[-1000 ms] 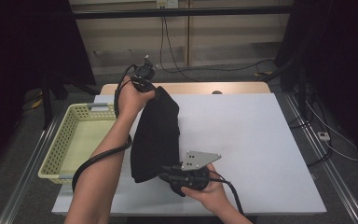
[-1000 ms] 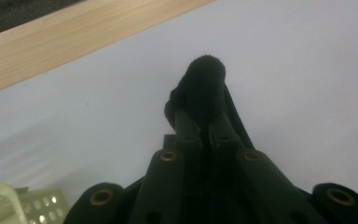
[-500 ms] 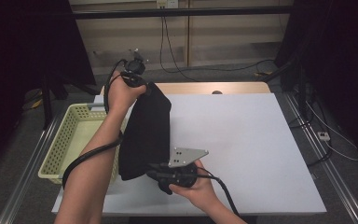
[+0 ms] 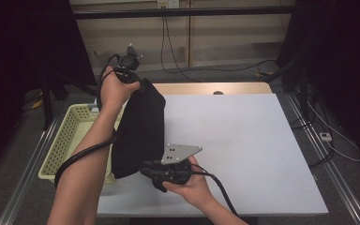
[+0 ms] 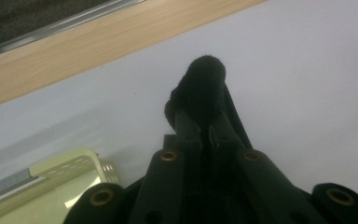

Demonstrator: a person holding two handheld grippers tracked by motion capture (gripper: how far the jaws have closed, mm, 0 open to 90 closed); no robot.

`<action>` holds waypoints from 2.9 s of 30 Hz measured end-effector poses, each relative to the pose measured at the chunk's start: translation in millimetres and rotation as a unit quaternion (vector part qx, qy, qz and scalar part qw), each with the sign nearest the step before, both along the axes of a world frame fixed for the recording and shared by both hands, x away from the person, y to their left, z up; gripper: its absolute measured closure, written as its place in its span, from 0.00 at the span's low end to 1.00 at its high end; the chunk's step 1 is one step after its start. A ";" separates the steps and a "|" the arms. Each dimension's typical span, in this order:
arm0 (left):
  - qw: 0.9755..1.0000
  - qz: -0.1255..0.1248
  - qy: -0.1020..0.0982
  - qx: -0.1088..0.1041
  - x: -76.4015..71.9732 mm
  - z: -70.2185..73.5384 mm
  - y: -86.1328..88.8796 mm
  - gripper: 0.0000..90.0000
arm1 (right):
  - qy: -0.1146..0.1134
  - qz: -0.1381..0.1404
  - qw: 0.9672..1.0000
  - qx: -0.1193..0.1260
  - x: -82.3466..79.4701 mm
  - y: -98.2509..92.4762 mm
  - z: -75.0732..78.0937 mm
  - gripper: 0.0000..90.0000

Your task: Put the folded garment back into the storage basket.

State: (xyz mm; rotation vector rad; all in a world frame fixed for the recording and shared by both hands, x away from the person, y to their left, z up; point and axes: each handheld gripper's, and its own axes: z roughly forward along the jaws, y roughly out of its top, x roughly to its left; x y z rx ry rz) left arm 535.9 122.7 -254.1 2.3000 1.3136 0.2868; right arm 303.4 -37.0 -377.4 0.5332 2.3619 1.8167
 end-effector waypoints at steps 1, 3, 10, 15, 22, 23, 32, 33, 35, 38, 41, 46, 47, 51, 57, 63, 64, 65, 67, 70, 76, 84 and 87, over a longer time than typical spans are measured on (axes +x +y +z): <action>1.000 0.000 -0.001 0.001 0.3 0.4 0.5 0.95 | -0.001 0.001 1.000 0.001 0.4 0.8 0.3 0.90; 1.000 0.003 0.000 0.002 0.4 0.4 0.8 0.95 | -0.001 0.001 1.000 0.000 1.0 2.4 1.3 0.90; 1.000 0.006 0.004 0.004 1.5 0.6 4.3 0.95 | -0.005 0.002 1.000 0.000 3.8 5.6 6.3 0.90; 1.000 0.010 0.007 0.004 0.9 2.1 5.5 0.95 | -0.004 0.004 1.000 -0.001 4.8 8.7 6.8 0.90; 1.000 0.012 0.007 0.009 0.1 7.9 11.2 0.95 | -0.007 0.007 1.000 -0.002 6.5 13.4 8.7 0.90; 1.000 0.014 0.007 0.008 0.2 8.4 12.6 0.95 | -0.007 0.006 1.000 -0.002 6.9 14.0 9.0 0.90; 1.000 0.022 0.009 0.006 -0.2 12.4 25.2 0.95 | -0.010 0.013 1.000 -0.002 9.7 23.8 13.1 0.90; 1.000 0.020 0.011 0.007 0.1 12.9 26.9 0.95 | -0.009 0.014 1.000 -0.003 9.9 25.1 12.8 0.90; 1.000 0.026 0.011 0.006 -0.2 13.8 28.8 0.95 | -0.009 0.014 1.000 -0.006 9.9 27.5 12.6 0.90; 1.000 0.026 0.012 0.011 -0.2 14.8 30.6 0.95 | -0.008 0.015 1.000 -0.002 10.5 30.3 13.5 0.90; 1.000 0.023 0.013 0.014 -0.3 16.1 32.5 0.95 | -0.010 0.017 1.000 0.001 10.7 33.2 15.5 0.90; 1.000 0.027 0.011 0.010 0.0 20.6 36.5 0.95 | -0.013 0.017 1.000 0.002 12.6 37.1 16.8 0.90; 1.000 0.027 0.012 0.011 0.3 21.5 37.3 0.95 | -0.011 0.017 1.000 0.005 12.9 37.8 17.1 0.90; 0.999 0.030 0.007 0.015 0.5 23.8 38.2 0.95 | -0.013 0.020 1.000 0.005 13.9 41.7 18.4 0.90; 0.999 0.030 0.011 0.014 0.5 26.5 41.1 0.95 | -0.014 0.026 1.000 0.008 15.0 47.5 20.7 0.90; 0.999 0.030 0.007 0.016 -0.3 31.6 46.2 0.95 | -0.017 0.031 0.999 0.009 15.1 53.8 23.3 0.90; 0.999 0.033 0.008 0.015 -0.5 32.0 47.3 0.95 | -0.018 0.033 0.999 0.008 15.2 54.4 23.5 0.90; 0.999 0.035 0.008 0.014 -0.5 32.3 49.1 0.95 | -0.019 0.033 0.999 0.008 15.3 55.0 23.8 0.90; 0.999 0.037 0.008 0.013 -0.2 32.5 52.8 0.95 | -0.017 0.032 0.999 0.010 15.7 56.2 23.9 0.90; 0.999 0.041 0.008 0.011 -0.2 32.9 56.6 0.95 | -0.016 0.033 0.999 0.010 17.2 58.7 23.4 0.90; 0.999 0.049 0.005 0.010 0.0 34.9 64.9 0.95 | -0.019 0.035 0.999 0.010 18.7 66.4 23.7 0.90; 0.998 0.058 0.005 0.006 -0.2 37.0 74.0 0.95 | -0.020 0.041 0.999 0.009 20.8 75.1 25.9 0.90; 0.998 0.059 0.007 0.012 0.0 37.7 76.3 0.95 | -0.020 0.041 0.999 0.010 21.0 77.9 27.3 0.90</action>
